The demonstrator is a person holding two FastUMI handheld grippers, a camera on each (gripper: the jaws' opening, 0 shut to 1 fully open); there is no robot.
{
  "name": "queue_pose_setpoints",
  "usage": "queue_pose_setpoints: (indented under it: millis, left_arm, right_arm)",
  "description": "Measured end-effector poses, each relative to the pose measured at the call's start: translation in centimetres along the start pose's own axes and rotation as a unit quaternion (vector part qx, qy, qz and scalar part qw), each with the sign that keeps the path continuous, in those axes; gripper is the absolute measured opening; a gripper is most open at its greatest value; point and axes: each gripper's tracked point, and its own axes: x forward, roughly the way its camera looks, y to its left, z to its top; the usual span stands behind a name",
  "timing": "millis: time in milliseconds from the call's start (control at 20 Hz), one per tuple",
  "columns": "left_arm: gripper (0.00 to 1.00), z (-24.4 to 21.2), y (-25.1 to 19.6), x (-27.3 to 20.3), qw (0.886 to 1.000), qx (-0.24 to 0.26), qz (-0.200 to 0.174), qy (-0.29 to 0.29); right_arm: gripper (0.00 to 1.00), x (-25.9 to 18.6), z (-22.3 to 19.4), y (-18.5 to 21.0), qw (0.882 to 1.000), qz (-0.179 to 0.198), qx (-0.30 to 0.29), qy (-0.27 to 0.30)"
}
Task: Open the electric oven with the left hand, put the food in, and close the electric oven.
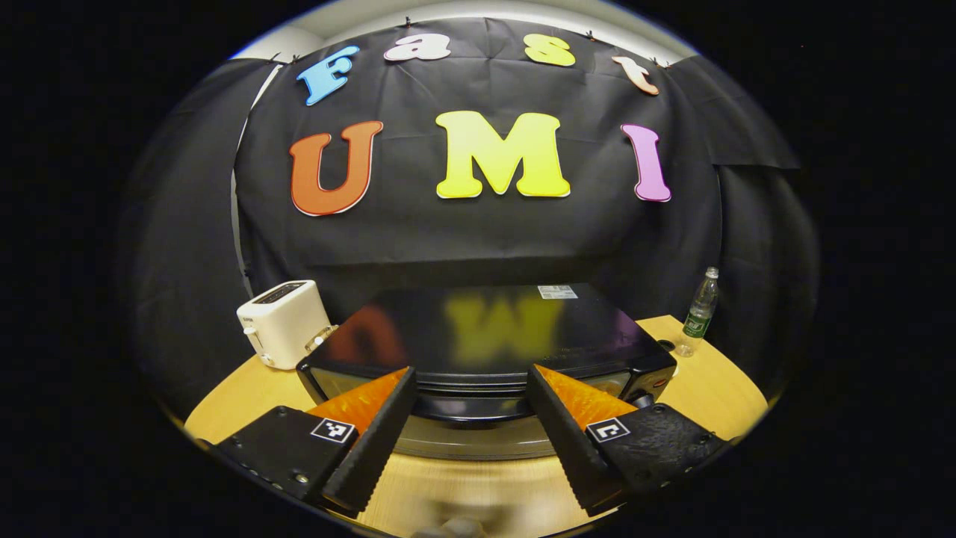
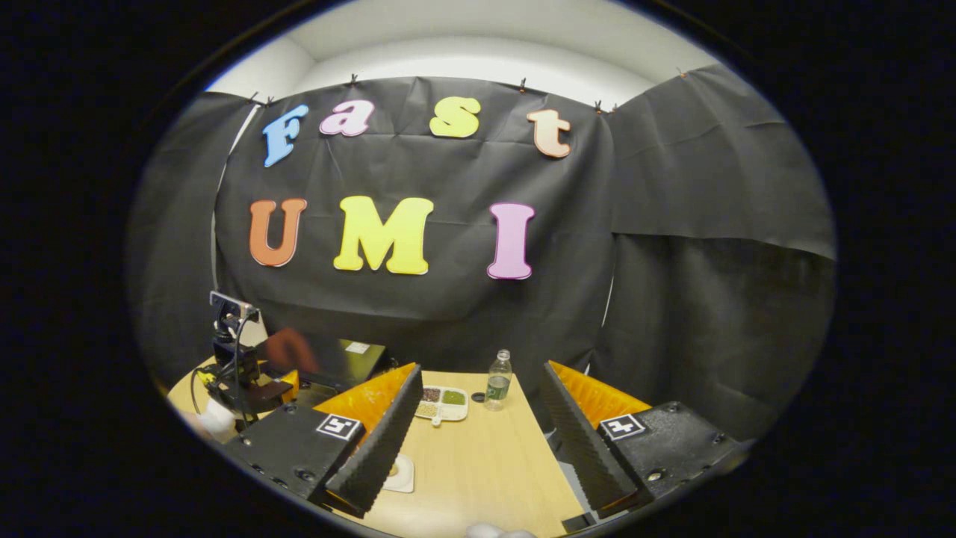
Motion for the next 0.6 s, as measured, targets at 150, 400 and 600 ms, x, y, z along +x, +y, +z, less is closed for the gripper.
queue_pose_setpoints:
  millis: [150, 400, 600]
  left_arm:
    - [0.97, -0.2, -0.1, 0.0, 1.000, -0.005, -0.004, 0.010]
    - [0.98, -0.6, 0.1, -1.0, 1.000, -0.002, -0.004, 0.016]
    - [0.98, -1.4, 0.0, -2.5, 1.000, -0.002, -0.004, 0.018]
  right_arm:
    - [1.00, -0.1, -0.1, 0.2, 1.000, 0.004, 0.004, 0.003]
    - [1.00, -0.2, -0.7, 0.2, 1.000, 0.005, 0.007, 0.009]
    - [0.99, -0.2, -1.1, 0.6, 1.000, 0.009, 0.004, 0.012]
